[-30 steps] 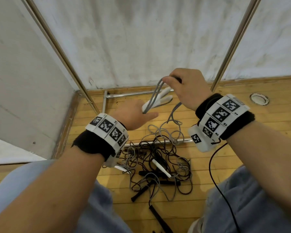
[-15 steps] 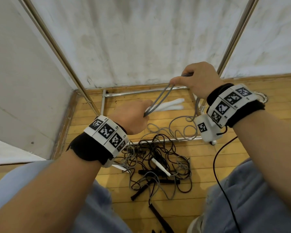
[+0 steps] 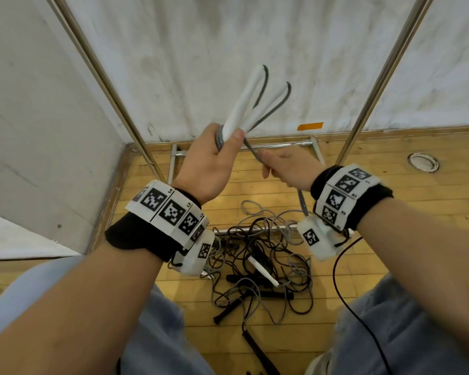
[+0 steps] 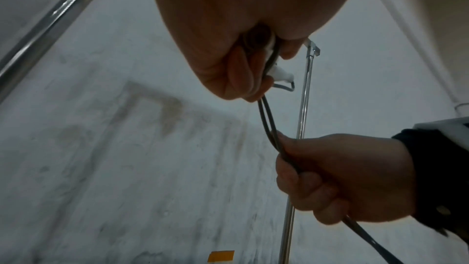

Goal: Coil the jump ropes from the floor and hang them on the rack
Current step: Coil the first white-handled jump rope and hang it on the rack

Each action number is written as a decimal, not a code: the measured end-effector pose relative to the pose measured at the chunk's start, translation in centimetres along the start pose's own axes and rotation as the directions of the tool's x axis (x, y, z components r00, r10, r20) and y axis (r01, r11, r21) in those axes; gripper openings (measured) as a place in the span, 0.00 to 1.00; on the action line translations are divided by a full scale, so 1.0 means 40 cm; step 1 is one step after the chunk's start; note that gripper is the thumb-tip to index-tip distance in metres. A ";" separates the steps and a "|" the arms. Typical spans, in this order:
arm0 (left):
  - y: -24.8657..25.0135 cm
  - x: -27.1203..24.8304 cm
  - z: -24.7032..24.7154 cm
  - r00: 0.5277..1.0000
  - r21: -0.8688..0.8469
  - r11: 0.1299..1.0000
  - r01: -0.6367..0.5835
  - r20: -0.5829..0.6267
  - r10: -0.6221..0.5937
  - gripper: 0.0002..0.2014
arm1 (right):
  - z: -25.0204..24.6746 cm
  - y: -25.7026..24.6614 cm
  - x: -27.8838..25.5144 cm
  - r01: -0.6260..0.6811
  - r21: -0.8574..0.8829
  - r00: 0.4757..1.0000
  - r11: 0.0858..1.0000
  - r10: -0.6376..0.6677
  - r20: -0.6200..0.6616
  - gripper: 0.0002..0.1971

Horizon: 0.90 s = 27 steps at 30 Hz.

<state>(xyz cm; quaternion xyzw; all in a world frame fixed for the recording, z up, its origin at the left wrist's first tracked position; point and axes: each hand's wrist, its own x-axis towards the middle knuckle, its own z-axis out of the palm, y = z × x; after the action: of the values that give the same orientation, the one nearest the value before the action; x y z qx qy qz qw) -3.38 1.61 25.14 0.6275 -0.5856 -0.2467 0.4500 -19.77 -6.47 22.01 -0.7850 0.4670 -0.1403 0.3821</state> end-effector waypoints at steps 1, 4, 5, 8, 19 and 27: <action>-0.002 0.003 0.002 0.999 -0.022 1.000 0.008 -0.046 -0.009 0.11 | 0.018 -0.009 -0.004 0.005 -0.013 0.999 1.000 -0.005 0.033 0.29; -0.019 0.024 0.001 0.989 -0.004 0.999 0.045 -0.140 -0.045 0.12 | 0.067 -0.036 -0.024 0.023 -0.004 0.994 1.000 -0.023 0.105 0.31; -0.026 0.031 -0.001 0.986 0.028 0.998 0.064 -0.156 -0.059 0.12 | 0.077 -0.043 -0.029 0.033 -0.007 0.994 0.999 -0.032 0.107 0.31; -0.046 0.044 -0.005 0.976 0.164 0.979 0.124 -0.200 -0.090 0.12 | 0.082 -0.066 -0.037 0.086 -0.027 0.991 0.996 -0.083 0.103 0.30; -0.093 0.045 0.029 0.970 0.478 0.846 0.235 -0.058 -0.236 0.14 | -0.005 -0.029 -0.016 0.103 -0.379 0.986 0.920 -0.144 -0.080 0.15; -0.100 0.022 0.039 0.975 0.592 0.793 0.144 0.052 -0.216 0.22 | -0.008 -0.086 -0.045 0.204 -0.059 0.979 0.977 -0.203 0.027 0.20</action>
<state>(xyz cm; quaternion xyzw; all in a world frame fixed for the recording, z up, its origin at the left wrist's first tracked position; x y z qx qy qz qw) -2.48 -0.01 21.17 0.7726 -0.5958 -0.1327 0.1748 -18.76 -4.16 24.99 -0.8414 0.3842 -0.1562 0.3464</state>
